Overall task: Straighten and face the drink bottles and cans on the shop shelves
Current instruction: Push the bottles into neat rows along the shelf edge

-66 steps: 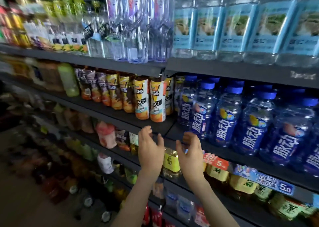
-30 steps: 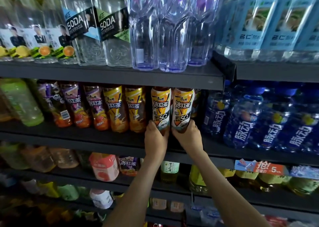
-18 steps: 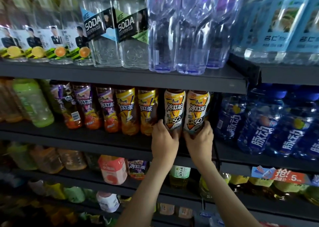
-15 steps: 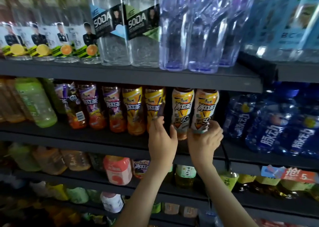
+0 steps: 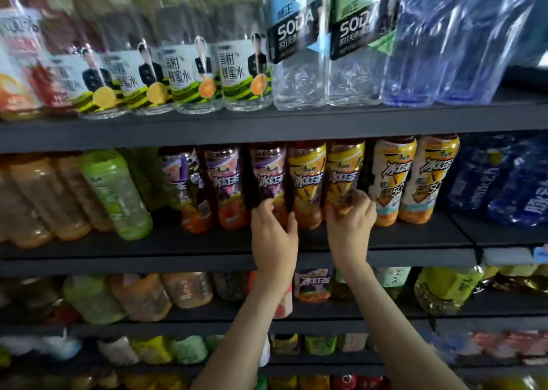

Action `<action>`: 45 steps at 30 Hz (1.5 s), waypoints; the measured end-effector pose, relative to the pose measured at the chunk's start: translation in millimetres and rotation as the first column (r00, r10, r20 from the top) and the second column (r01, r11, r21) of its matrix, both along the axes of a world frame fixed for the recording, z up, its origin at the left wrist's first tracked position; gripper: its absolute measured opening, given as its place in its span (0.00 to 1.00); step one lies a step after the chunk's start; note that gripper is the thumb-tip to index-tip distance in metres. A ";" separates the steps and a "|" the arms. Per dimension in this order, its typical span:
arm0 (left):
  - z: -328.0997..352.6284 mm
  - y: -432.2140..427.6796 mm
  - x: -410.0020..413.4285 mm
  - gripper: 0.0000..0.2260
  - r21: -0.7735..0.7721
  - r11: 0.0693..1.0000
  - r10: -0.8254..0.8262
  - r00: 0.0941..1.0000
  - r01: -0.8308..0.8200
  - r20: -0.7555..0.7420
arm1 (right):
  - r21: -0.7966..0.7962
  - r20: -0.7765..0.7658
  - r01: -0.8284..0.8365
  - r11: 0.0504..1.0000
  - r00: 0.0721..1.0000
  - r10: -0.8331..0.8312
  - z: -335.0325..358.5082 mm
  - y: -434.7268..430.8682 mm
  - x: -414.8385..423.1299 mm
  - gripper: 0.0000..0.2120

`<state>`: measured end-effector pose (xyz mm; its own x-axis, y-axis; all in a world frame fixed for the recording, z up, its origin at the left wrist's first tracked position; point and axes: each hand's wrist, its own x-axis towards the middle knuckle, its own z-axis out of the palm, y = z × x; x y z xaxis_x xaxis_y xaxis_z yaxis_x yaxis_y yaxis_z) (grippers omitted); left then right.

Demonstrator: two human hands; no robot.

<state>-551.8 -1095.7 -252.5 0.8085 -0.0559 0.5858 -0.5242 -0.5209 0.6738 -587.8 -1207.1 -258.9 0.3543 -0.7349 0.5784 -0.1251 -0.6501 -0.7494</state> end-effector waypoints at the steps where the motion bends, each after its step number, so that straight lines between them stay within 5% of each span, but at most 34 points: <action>1: -1.1 2.0 3.5 0.19 0.001 1.000 -0.007 1.000 0.007 0.000 | 0.006 -0.031 0.025 1.000 0.999 -0.025 0.5 0.9 2.2 0.23; 9: -3.4 10.6 29.5 0.27 0.058 0.998 -0.020 0.994 0.027 -0.110 | 0.120 -0.261 0.051 0.991 0.965 -0.018 6.8 -6.4 5.9 0.24; 17: -3.2 19.1 40.4 0.27 0.064 0.990 -0.110 0.966 0.128 -0.236 | 0.132 -0.265 0.034 0.991 0.964 0.002 9.0 -11.3 2.3 0.19; 23: -0.1 24.0 45.4 0.24 0.040 0.987 -0.140 0.947 0.158 -0.288 | 0.004 -0.092 0.126 0.992 0.988 -0.125 2.5 31.8 0.9 0.23; 27: 4.8 28.9 48.3 0.23 0.026 0.981 -0.174 0.938 0.191 -0.301 | 0.061 -0.238 -0.040 0.997 0.970 0.053 0.5 49.8 10.1 0.25; 32: 5.2 30.9 45.1 0.21 0.032 0.979 -0.183 0.935 0.201 -0.303 | 0.073 -0.380 0.004 0.997 0.925 0.024 0.2 50.4 18.6 0.28; 38: 7.8 30.8 40.2 0.24 0.041 0.977 -0.180 0.919 0.207 -0.350 | 0.077 -0.361 0.018 0.997 0.933 0.011 3.5 48.5 19.7 0.25; 45: 8.7 65.8 26.3 0.18 0.030 0.986 -0.159 0.978 0.164 -0.133 | -0.094 -0.192 -0.030 0.995 0.981 0.011 -8.1 72.8 12.9 0.30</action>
